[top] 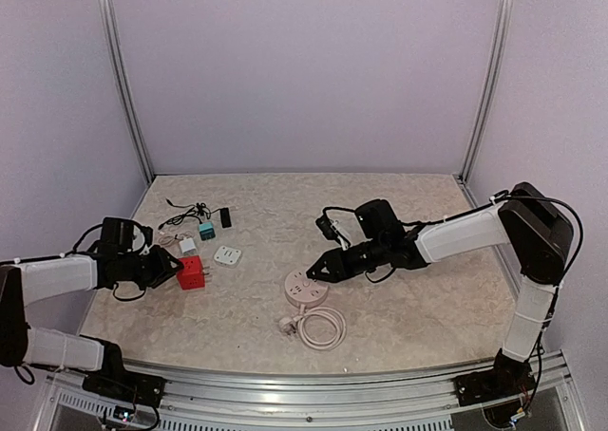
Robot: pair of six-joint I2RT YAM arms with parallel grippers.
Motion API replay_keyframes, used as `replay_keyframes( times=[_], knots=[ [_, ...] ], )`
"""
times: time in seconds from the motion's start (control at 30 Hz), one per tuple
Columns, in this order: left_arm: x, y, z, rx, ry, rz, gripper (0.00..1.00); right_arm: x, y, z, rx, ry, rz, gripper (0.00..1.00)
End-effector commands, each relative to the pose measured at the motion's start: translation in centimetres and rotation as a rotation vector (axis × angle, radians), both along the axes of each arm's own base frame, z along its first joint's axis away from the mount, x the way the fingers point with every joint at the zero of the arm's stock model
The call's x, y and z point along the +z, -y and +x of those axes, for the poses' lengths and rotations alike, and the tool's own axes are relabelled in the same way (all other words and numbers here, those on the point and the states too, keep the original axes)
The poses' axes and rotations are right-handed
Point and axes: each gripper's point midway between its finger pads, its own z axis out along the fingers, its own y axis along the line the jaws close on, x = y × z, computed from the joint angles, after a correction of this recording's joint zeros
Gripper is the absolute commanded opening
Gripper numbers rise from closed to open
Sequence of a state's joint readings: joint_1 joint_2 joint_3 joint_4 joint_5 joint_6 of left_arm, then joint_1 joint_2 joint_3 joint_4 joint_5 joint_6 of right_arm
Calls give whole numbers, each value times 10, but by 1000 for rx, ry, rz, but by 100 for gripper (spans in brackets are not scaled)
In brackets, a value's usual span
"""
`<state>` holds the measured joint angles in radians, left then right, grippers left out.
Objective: Pull the plug off the socket
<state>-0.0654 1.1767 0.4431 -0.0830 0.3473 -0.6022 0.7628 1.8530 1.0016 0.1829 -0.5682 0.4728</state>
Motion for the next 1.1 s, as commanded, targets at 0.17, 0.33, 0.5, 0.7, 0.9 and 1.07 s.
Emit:
replay_keyframes(
  times=[0.17, 0.33, 0.5, 0.7, 0.9, 1.07],
  knots=[
    [56, 25, -4, -91, 177, 66, 71, 15, -1, -10, 28, 80, -48, 37],
    [97, 42, -1, -144, 281, 118, 99, 13, -14, -27, 68, 185, -185, 38],
    [106, 59, 2, -198, 299, 152, 99, -2, -27, -41, 105, 284, -364, 38],
    [102, 68, 5, -210, 288, 155, 99, -17, -37, -61, 144, 324, -461, 38],
    [102, 69, 5, -213, 289, 152, 99, -43, -36, -65, 138, 309, -528, 38],
    [104, 69, 5, -212, 295, 149, 99, -61, -20, -53, 83, 327, -629, 38]
  ],
)
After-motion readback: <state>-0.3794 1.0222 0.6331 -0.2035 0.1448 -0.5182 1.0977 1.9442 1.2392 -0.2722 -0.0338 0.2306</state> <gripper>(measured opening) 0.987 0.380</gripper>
